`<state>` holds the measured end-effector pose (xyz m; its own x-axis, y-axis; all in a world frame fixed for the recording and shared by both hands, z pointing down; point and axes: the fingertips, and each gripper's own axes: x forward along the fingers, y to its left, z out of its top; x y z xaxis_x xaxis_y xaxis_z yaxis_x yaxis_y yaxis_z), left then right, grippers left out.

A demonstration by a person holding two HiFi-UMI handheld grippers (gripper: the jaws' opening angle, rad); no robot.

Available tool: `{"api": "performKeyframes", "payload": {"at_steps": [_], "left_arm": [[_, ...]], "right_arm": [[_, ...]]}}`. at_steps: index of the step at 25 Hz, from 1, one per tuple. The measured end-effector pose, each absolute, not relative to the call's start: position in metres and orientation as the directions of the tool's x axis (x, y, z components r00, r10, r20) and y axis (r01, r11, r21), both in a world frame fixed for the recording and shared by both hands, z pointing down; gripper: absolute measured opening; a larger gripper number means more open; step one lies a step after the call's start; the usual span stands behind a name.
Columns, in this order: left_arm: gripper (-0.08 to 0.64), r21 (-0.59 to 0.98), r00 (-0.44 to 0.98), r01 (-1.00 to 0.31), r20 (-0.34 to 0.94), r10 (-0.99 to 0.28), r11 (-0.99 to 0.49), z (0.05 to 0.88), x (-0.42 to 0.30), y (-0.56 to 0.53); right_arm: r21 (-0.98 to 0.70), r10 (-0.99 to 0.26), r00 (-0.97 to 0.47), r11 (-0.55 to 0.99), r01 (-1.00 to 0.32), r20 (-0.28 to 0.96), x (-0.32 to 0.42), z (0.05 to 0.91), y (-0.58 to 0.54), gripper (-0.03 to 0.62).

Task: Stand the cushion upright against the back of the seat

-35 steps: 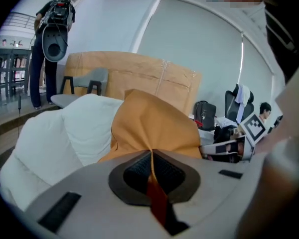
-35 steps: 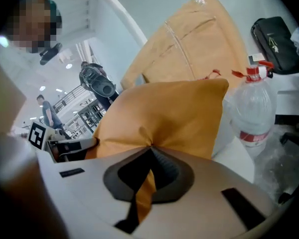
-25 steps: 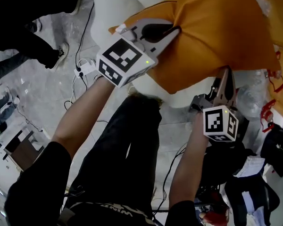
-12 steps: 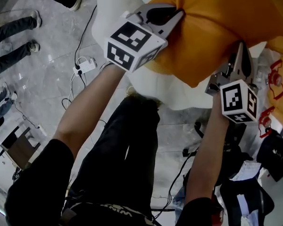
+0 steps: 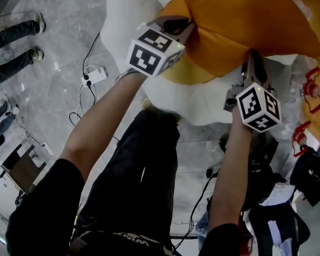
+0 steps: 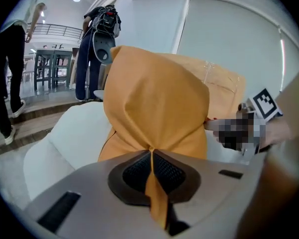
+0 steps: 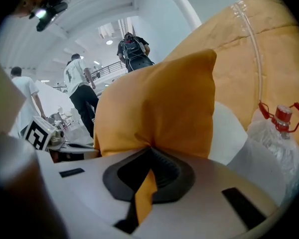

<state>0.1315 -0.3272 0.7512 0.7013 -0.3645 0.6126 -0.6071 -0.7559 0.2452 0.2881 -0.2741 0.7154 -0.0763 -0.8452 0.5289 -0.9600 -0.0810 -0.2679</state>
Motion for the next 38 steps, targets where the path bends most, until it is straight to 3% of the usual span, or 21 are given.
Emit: {"api": "performKeyframes", "payload": {"at_steps": [6, 9, 11, 13, 15, 18, 22, 24, 26, 28, 30, 31, 38], "left_arm": [[0.025, 0.212, 0.682, -0.609, 0.631, -0.369, -0.764, 0.759, 0.129, -0.327], [0.064, 0.189, 0.679, -0.602, 0.631, -0.374, -0.776, 0.757, 0.128, -0.328], [0.09, 0.182, 0.678, -0.603, 0.63, -0.379, -0.776, 0.755, 0.126, -0.327], [0.121, 0.175, 0.682, -0.604, 0.619, -0.39, -0.778, 0.751, 0.123, -0.327], [0.203, 0.183, 0.686, -0.615, 0.604, -0.406, -0.767, 0.748, 0.118, -0.327], [0.28, 0.243, 0.705, -0.622, 0.586, -0.398, -0.744, 0.74, 0.111, -0.322], [0.288, 0.234, 0.72, -0.588, 0.586, -0.371, -0.774, 0.72, 0.112, -0.309], [0.246, 0.228, 0.731, -0.581, 0.568, -0.379, -0.781, 0.698, 0.11, -0.303], [0.092, 0.201, 0.738, -0.587, 0.531, -0.417, -0.784, 0.671, 0.104, -0.297], [0.008, 0.178, 0.749, -0.587, 0.489, -0.447, -0.79, 0.639, 0.1, -0.288], [0.008, 0.193, 0.771, -0.563, 0.471, -0.428, -0.803, 0.603, 0.099, -0.269], [0.008, 0.209, 0.785, -0.548, 0.464, -0.411, -0.81, 0.583, 0.098, -0.257], [0.006, 0.254, 0.89, -0.381, 0.363, -0.277, -0.889, 0.415, 0.076, -0.15]], "right_arm": [[-0.272, -0.836, -0.07, -0.097, -0.958, 0.544, 0.286, 0.722, -0.273, 0.021], [-0.258, -0.841, -0.062, -0.095, -0.961, 0.538, 0.284, 0.719, -0.272, 0.025], [-0.271, -0.845, -0.069, -0.092, -0.958, 0.53, 0.281, 0.716, -0.271, 0.069], [-0.282, -0.849, -0.076, -0.089, -0.955, 0.523, 0.276, 0.713, -0.269, 0.197], [-0.281, -0.848, -0.072, -0.093, -0.955, 0.525, 0.272, 0.711, -0.266, 0.255], [-0.301, -0.84, -0.081, -0.1, -0.948, 0.536, 0.268, 0.709, -0.258, 0.264], [-0.305, -0.846, -0.083, -0.097, -0.947, 0.527, 0.265, 0.691, -0.252, 0.264], [-0.31, -0.854, -0.096, -0.079, -0.948, 0.511, 0.259, 0.674, -0.249, 0.264], [-0.307, -0.855, -0.125, -0.041, -0.951, 0.504, 0.247, 0.654, -0.242, 0.264], [-0.295, -0.853, -0.166, 0.015, -0.955, 0.495, 0.23, 0.625, -0.229, 0.25], [-0.298, -0.861, -0.211, 0.074, -0.952, 0.462, 0.21, 0.586, -0.209, 0.067], [-0.311, -0.867, -0.236, 0.101, -0.945, 0.439, 0.199, 0.563, -0.197, 0.042], [-0.334, -0.847, -0.405, 0.293, -0.896, 0.345, 0.123, 0.407, -0.097, 0.021]]}}
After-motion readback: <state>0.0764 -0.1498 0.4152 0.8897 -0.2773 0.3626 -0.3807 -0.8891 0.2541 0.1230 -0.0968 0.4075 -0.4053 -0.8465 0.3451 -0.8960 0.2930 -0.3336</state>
